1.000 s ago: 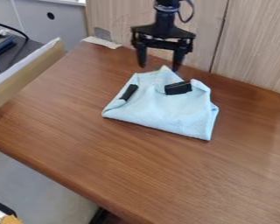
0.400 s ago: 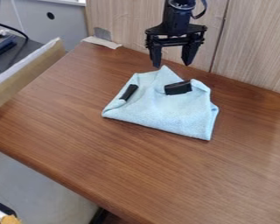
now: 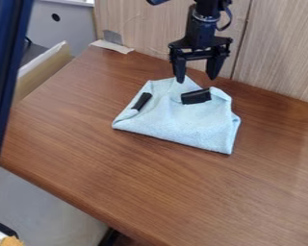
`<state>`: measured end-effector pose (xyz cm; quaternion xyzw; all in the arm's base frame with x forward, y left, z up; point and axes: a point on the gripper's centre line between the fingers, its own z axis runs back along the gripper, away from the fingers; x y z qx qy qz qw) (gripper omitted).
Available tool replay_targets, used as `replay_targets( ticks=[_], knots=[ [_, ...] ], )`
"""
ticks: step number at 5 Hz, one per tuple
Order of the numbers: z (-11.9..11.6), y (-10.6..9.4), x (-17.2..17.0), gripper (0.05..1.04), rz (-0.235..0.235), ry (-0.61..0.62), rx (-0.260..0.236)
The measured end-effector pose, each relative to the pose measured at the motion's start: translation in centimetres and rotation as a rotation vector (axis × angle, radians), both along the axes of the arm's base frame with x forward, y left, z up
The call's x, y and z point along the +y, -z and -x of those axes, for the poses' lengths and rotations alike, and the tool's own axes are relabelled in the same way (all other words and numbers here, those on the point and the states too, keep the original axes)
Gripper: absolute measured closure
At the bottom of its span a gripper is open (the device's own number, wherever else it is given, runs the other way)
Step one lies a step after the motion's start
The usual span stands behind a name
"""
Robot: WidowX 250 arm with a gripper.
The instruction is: Unfold the cloth from top left to bottom right
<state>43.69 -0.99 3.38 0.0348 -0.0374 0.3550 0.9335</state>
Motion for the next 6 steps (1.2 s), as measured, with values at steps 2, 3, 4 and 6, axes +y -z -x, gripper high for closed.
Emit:
replay_targets(
  ticks=[2,3,4,6],
  knots=[
    [-0.1,0.6,-0.9,0.082,0.006,0.009,0.015],
    [0.5,1.1,-1.5,0.082,0.008,0.015,0.035],
    [0.8,1.3,-2.1,0.115,0.008,0.024,0.045],
    [1.5,1.8,-2.4,0.684,-0.003,0.042,0.08]
  ],
)
